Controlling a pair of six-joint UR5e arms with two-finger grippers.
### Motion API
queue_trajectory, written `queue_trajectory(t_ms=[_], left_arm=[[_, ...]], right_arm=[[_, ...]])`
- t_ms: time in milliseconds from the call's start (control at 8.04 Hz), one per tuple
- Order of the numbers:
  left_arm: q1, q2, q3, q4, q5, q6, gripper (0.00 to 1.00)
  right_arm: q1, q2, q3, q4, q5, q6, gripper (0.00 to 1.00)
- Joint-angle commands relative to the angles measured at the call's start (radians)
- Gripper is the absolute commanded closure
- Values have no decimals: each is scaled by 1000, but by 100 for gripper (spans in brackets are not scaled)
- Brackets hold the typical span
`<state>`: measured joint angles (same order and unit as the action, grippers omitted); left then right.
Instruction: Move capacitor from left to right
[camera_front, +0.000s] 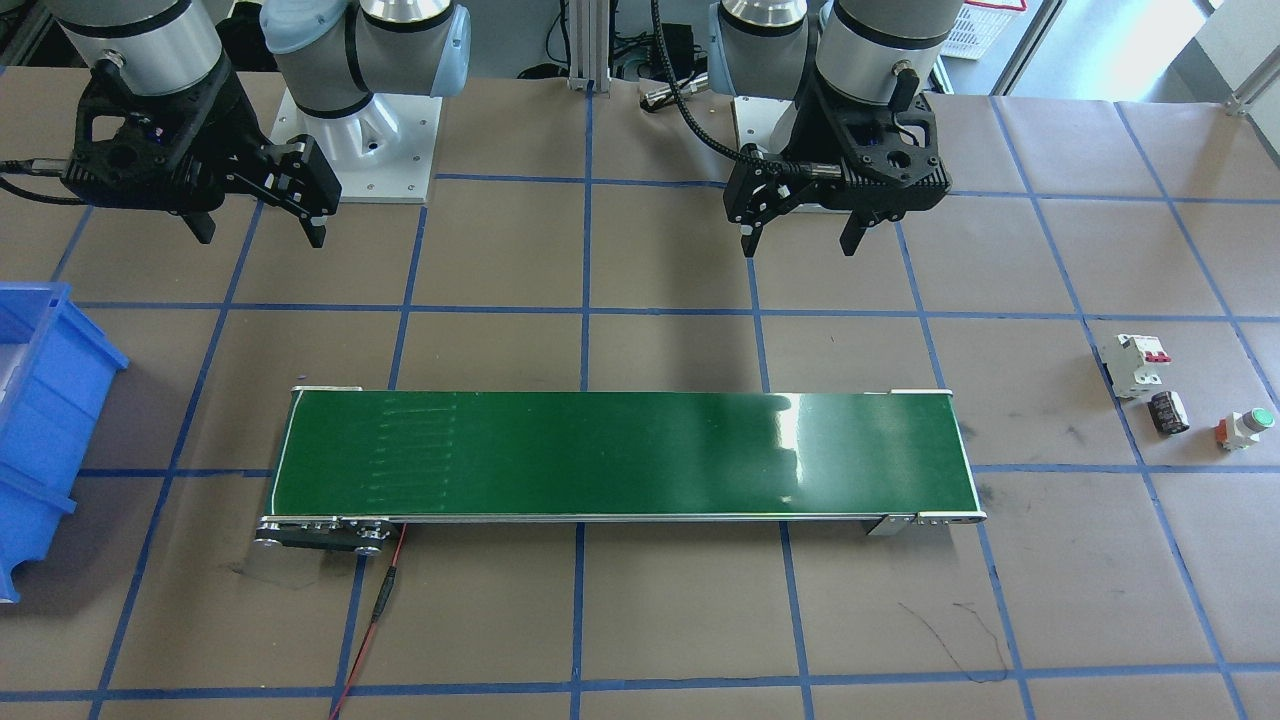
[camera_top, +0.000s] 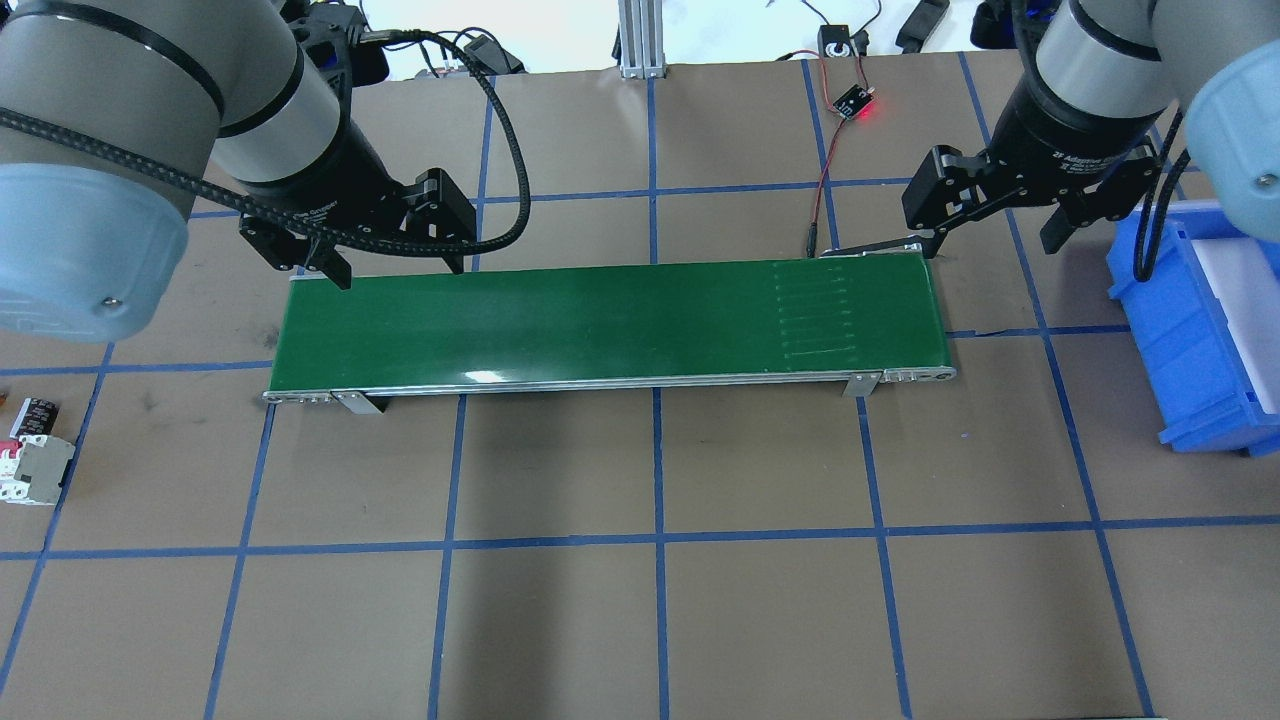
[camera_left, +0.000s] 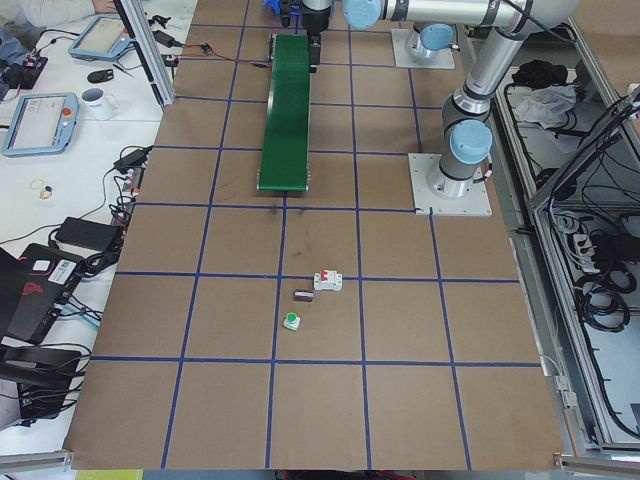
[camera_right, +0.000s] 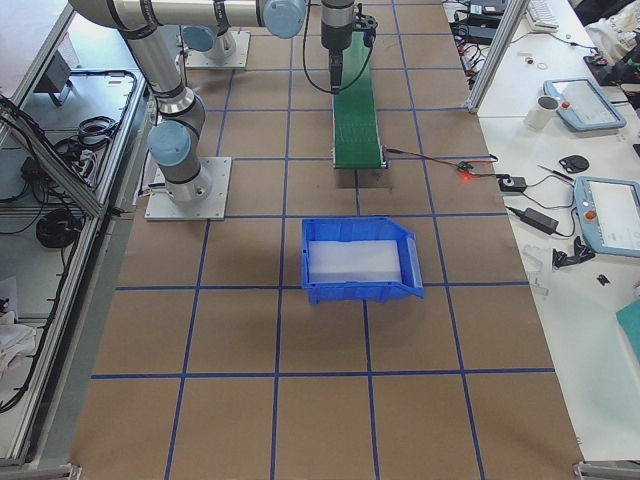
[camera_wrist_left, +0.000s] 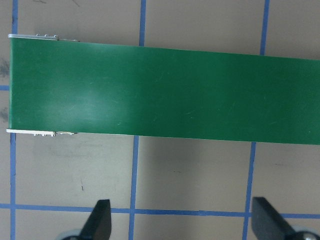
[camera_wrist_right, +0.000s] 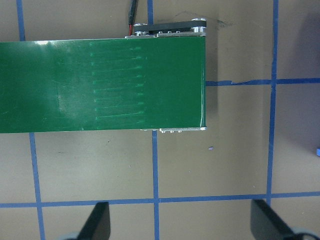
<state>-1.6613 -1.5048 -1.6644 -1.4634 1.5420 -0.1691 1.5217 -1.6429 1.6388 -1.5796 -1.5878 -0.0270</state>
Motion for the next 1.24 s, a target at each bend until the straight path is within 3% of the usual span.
queue_trajectory(t_ms=[0,498,622,1120], left_arm=[[0,-2,0,2,0,2,0],[0,0,0,5,1,0,0],[26,-11,0,67,3,37,0],[346,9,-3,68,20,86,0]], right_arm=[[0,0,0,-10,-6,-4,0],[0,0,0,-10,-12,5,0],[0,0,0,-7,-14,7,0],[0,-2,0,1,-9,7,0]])
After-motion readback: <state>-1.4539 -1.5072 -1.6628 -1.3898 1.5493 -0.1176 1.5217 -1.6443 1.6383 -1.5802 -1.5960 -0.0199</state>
